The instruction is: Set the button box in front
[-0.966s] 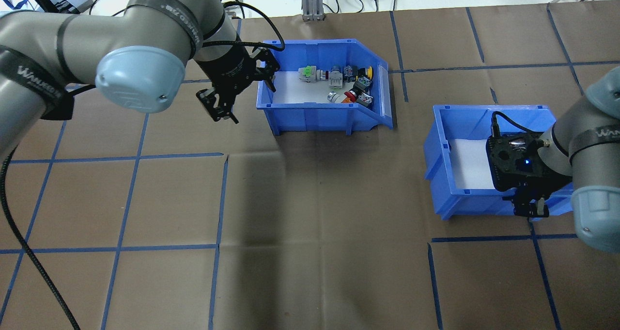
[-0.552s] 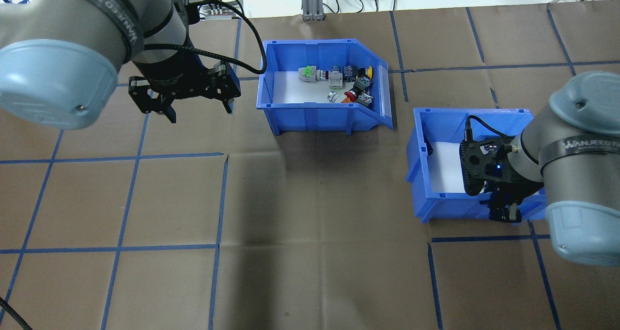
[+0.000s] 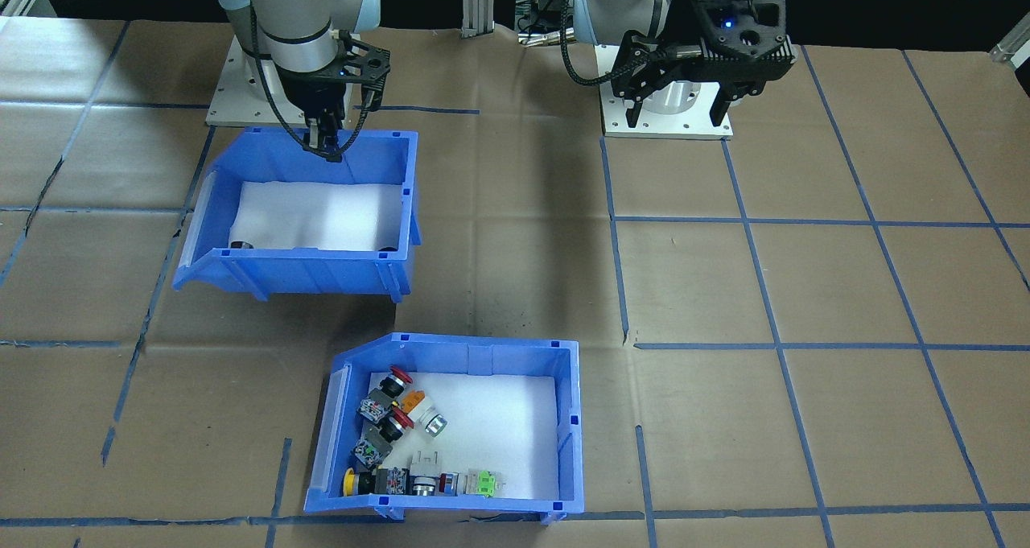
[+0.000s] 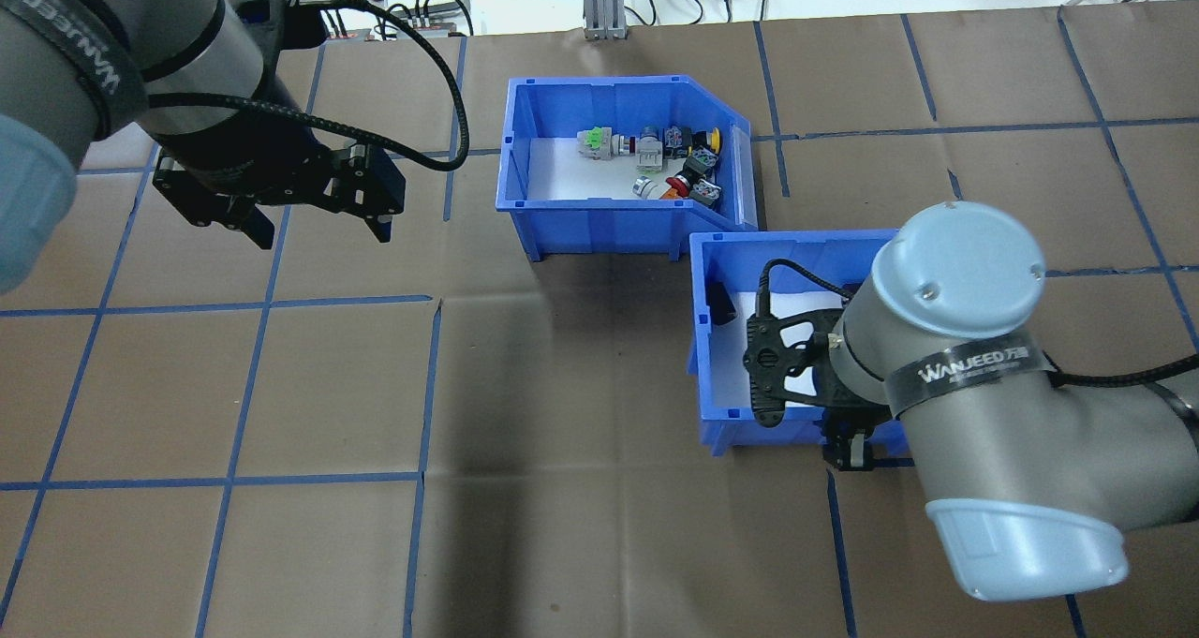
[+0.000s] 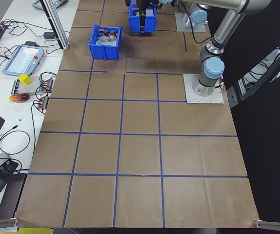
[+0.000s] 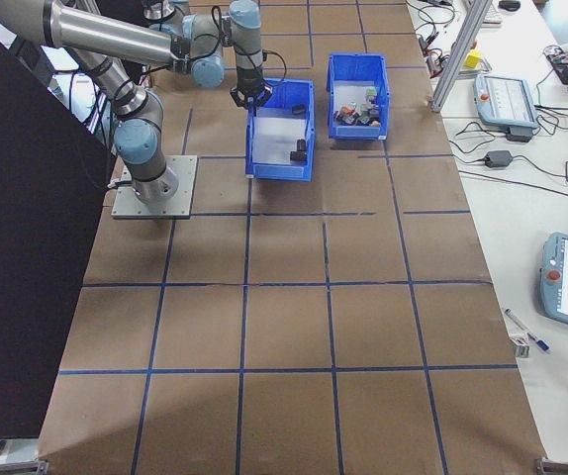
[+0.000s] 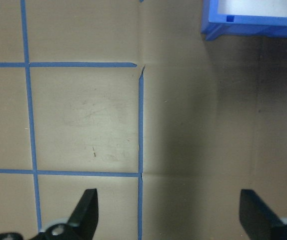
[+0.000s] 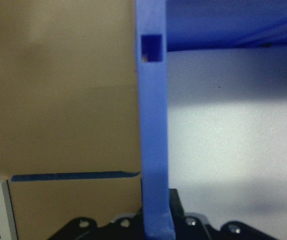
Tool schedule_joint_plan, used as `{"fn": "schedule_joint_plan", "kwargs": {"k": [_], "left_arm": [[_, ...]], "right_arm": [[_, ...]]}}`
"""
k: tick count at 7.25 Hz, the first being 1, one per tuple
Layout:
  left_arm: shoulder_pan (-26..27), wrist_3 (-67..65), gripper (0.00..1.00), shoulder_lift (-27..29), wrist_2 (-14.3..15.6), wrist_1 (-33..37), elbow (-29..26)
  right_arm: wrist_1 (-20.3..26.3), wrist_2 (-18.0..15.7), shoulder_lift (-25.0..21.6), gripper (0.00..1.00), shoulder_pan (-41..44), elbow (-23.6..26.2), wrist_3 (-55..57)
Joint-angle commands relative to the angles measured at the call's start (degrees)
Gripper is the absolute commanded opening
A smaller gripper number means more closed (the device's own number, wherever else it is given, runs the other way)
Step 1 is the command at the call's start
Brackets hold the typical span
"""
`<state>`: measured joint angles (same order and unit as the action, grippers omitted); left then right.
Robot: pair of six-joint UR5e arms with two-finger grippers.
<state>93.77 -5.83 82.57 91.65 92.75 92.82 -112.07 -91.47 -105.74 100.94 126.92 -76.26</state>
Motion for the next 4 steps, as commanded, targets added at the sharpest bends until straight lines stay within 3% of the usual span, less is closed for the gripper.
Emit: {"fn": "schedule_joint_plan", "kwargs": {"k": [1, 4], "left_arm": [[-0.96, 1.16, 0.98, -1.27, 0.63, -0.99, 1.74], [-2.37, 9.17, 0.98, -1.71, 0.46, -4.77, 4.20]], "right_arm": [[-4.97, 0.06, 3.41, 0.11, 8.10, -0.27, 8.47], [-7.90, -0.37, 8.17, 0.11, 18.14, -2.20, 16.93]]}}
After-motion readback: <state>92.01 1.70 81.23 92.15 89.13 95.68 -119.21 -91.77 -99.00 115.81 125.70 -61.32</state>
